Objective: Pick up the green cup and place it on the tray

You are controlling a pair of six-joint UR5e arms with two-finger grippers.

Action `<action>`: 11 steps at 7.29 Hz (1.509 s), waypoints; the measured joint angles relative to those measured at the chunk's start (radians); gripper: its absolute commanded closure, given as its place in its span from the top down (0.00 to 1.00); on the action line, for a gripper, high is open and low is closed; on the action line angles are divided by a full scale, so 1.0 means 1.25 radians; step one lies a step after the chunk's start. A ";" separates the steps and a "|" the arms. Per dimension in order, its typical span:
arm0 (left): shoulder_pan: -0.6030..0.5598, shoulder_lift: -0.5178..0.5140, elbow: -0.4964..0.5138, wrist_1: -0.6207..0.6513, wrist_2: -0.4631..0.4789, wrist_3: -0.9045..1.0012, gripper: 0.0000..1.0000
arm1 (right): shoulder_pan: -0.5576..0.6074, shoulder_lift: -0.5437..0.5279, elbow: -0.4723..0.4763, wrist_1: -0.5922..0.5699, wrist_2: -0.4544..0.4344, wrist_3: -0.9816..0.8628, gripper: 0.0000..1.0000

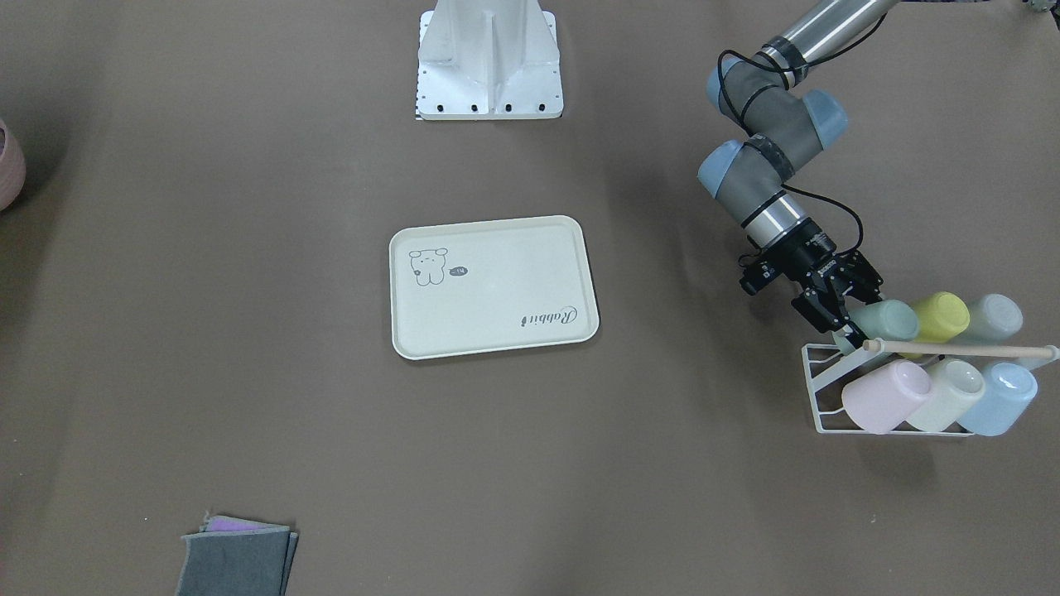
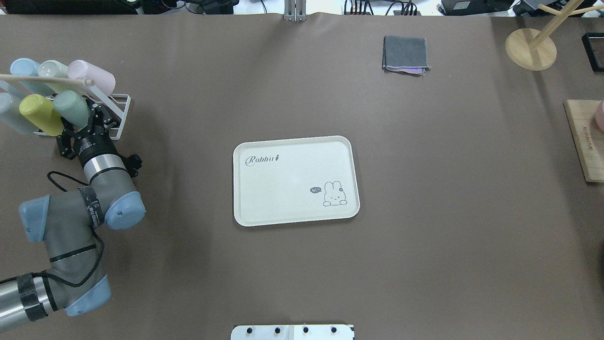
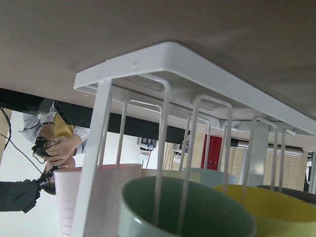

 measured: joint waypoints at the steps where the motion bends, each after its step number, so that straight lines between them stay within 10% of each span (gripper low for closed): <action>1: 0.000 0.000 0.000 0.000 0.002 0.000 0.29 | 0.024 -0.018 0.003 -0.008 0.002 -0.011 1.00; 11: -0.009 0.010 -0.072 -0.023 -0.006 0.106 0.31 | 0.059 -0.009 0.069 -0.170 0.000 0.070 1.00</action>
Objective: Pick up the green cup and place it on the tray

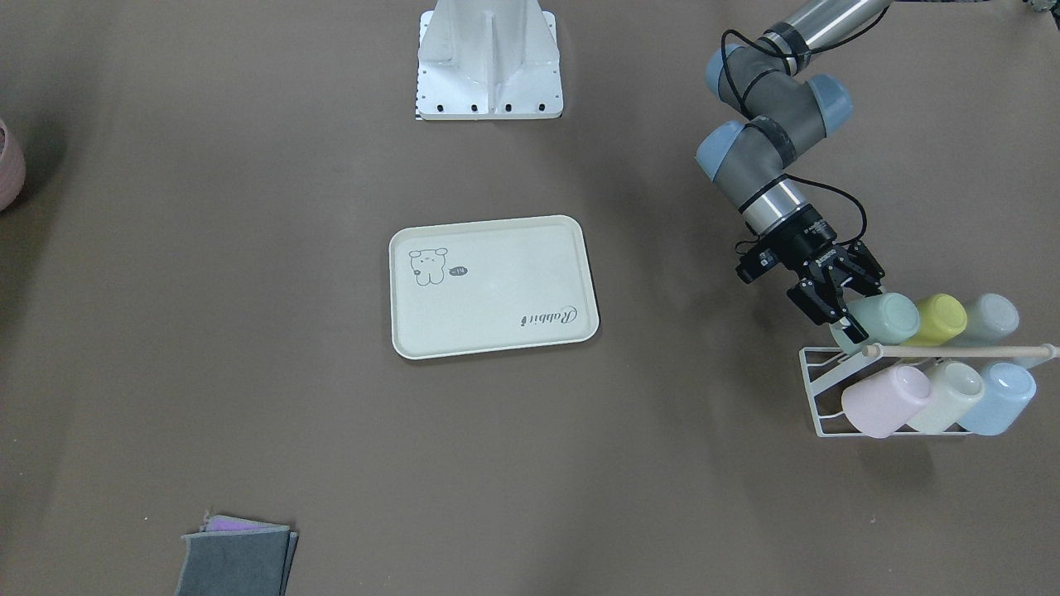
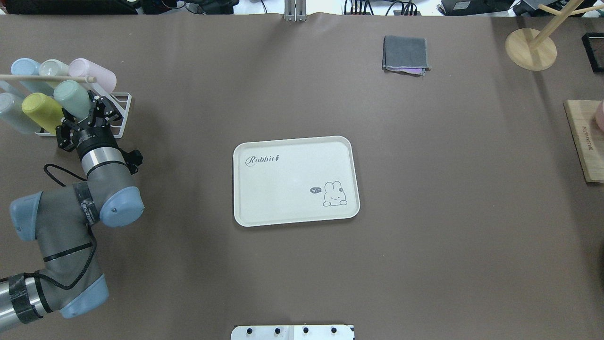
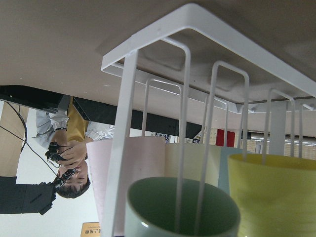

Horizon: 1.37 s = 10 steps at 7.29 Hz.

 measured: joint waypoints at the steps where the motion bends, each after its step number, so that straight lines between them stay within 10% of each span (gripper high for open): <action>1: 0.002 0.009 -0.014 0.001 0.000 0.001 0.31 | 0.000 -0.002 0.000 0.000 0.000 0.000 1.00; 10: -0.005 0.077 -0.172 0.003 0.009 0.064 0.31 | 0.000 -0.009 -0.001 0.001 0.001 0.000 1.00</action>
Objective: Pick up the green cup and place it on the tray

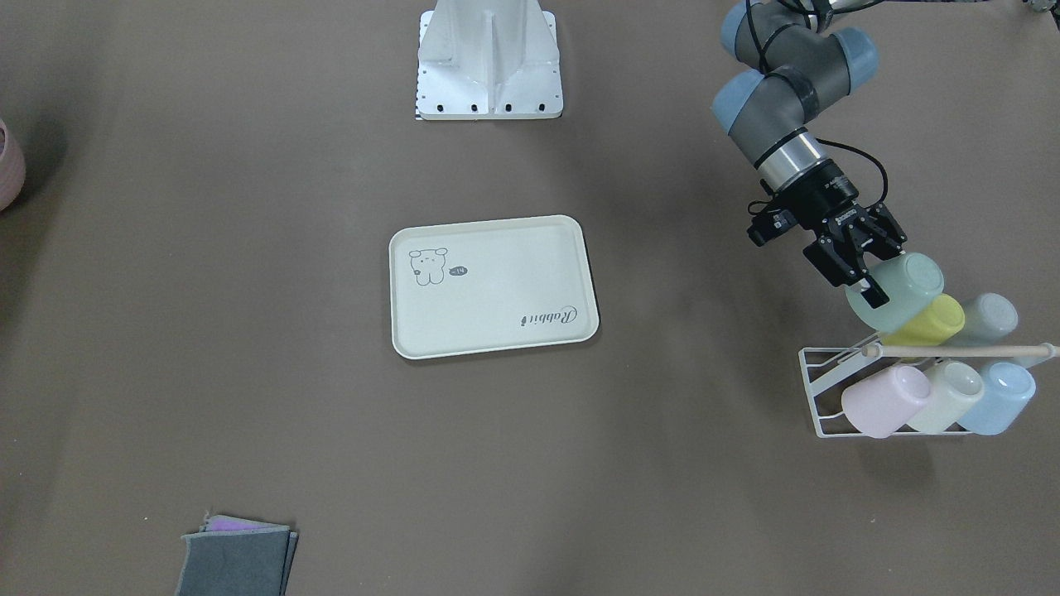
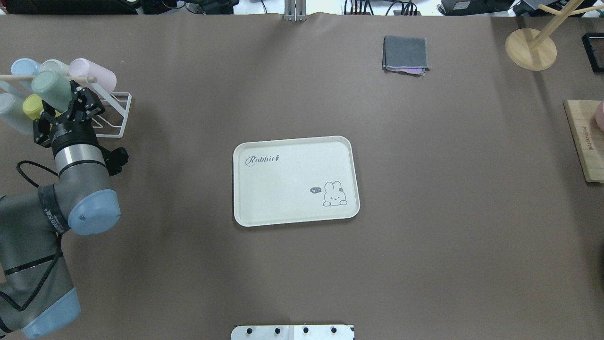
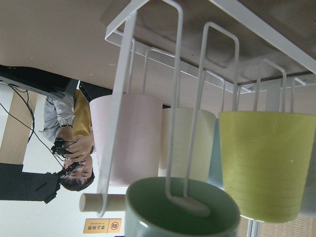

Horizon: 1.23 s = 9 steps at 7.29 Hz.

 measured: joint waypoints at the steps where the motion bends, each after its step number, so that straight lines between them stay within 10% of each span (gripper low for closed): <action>1: -0.014 0.005 -0.028 -0.003 -0.001 0.017 0.31 | 0.000 0.000 0.000 0.000 0.000 0.000 1.00; 5: -0.087 0.019 -0.097 -0.107 -0.013 -0.020 0.26 | 0.000 0.000 0.000 0.000 0.000 0.000 1.00; 9: -0.131 0.015 -0.099 -0.143 -0.111 -0.464 0.08 | 0.000 0.000 0.000 0.000 -0.001 0.000 1.00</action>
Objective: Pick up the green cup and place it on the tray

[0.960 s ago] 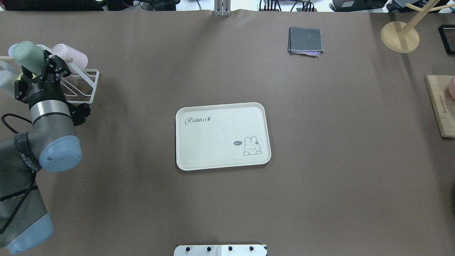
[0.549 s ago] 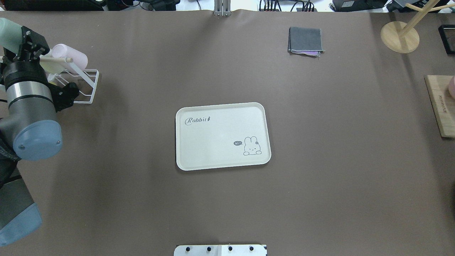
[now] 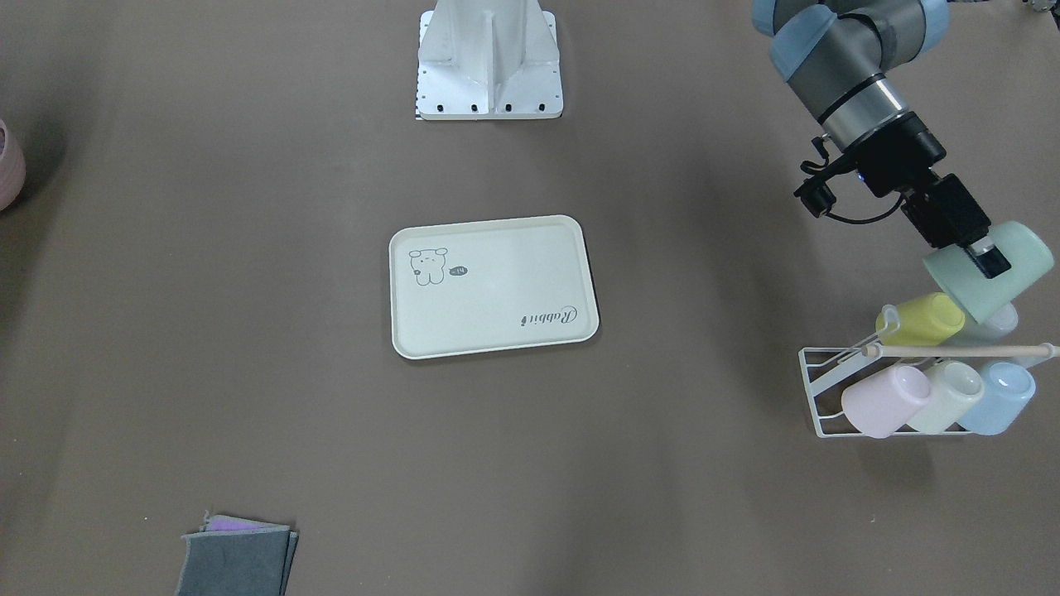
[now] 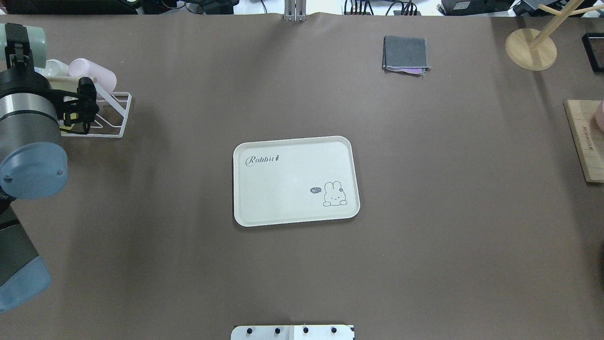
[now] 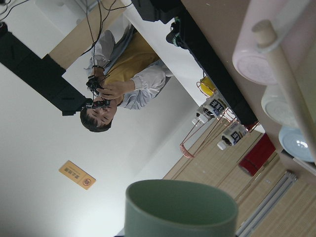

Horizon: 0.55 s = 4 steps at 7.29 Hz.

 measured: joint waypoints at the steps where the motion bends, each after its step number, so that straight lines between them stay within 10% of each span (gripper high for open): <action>1: -0.003 -0.006 -0.001 -0.002 -0.043 -0.114 0.08 | 0.000 0.000 0.000 0.000 0.000 0.000 1.00; 4: -0.003 -0.060 -0.006 -0.065 -0.196 -0.362 0.00 | 0.000 -0.001 -0.001 0.000 0.000 0.000 1.00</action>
